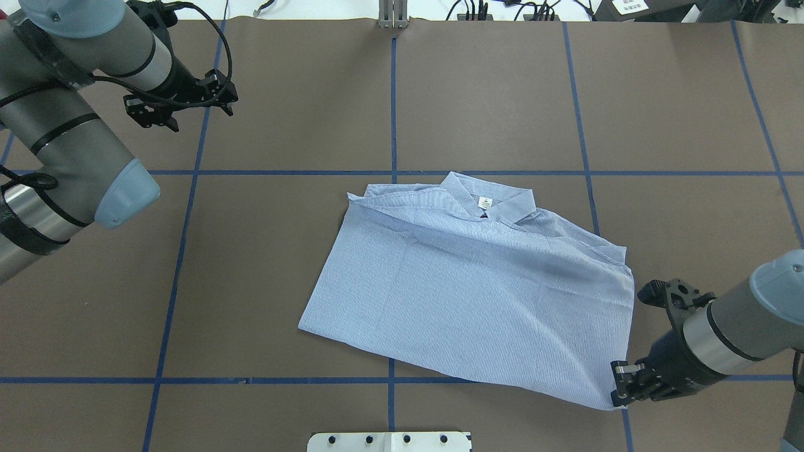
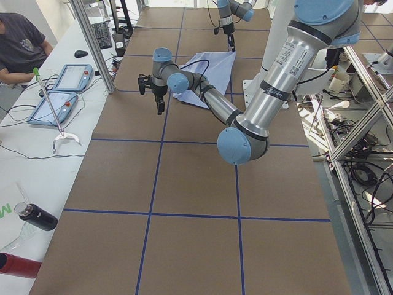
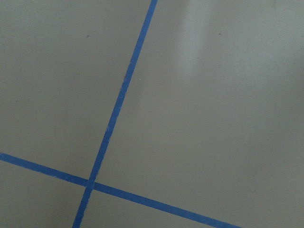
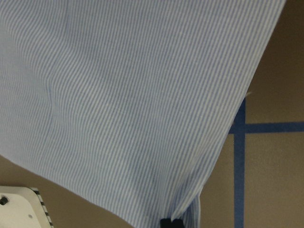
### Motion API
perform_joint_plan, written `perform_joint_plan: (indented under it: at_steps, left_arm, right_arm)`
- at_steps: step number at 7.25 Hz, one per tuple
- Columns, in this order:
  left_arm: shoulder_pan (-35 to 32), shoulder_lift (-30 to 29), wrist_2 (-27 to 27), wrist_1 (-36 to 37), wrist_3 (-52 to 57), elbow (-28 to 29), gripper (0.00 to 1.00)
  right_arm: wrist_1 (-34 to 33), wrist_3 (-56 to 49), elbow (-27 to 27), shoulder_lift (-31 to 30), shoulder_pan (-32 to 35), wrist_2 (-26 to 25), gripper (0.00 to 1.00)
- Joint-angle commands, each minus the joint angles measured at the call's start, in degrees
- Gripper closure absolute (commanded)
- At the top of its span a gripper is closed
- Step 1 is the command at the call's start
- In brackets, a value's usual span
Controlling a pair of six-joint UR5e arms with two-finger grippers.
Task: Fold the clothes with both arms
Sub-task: 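Drag the shirt edge toward the robot with the right gripper, rotating it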
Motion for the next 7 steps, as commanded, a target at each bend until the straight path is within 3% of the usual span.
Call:
perform_joint_plan:
  at_steps: [1, 2, 5, 7]
  left_arm:
    - [0.09, 0.87, 0.00, -0.09, 0.00, -0.74, 0.00]
    - [0.09, 0.79, -0.09, -0.09, 0.00, -0.92, 0.00]
    - [5.85, 4.89, -2.01, -0.09, -2.01, -9.40, 0.00]
    - [16.72, 6.06, -2.81, -1.05, -15.75, -14.96, 0.00]
  right_arm:
    - [0.00, 1.65, 0.98, -1.70, -1.08, 2.79, 0.24]
    - [0.00, 1.92, 2.21, -1.27, -0.03, 2.80, 0.00]
    - [-0.09, 1.92, 1.43, 7.41, 10.39, 2.10, 0.00]
    - [-0.09, 1.49, 1.25, 12.07, 16.48, 0.96, 0.00]
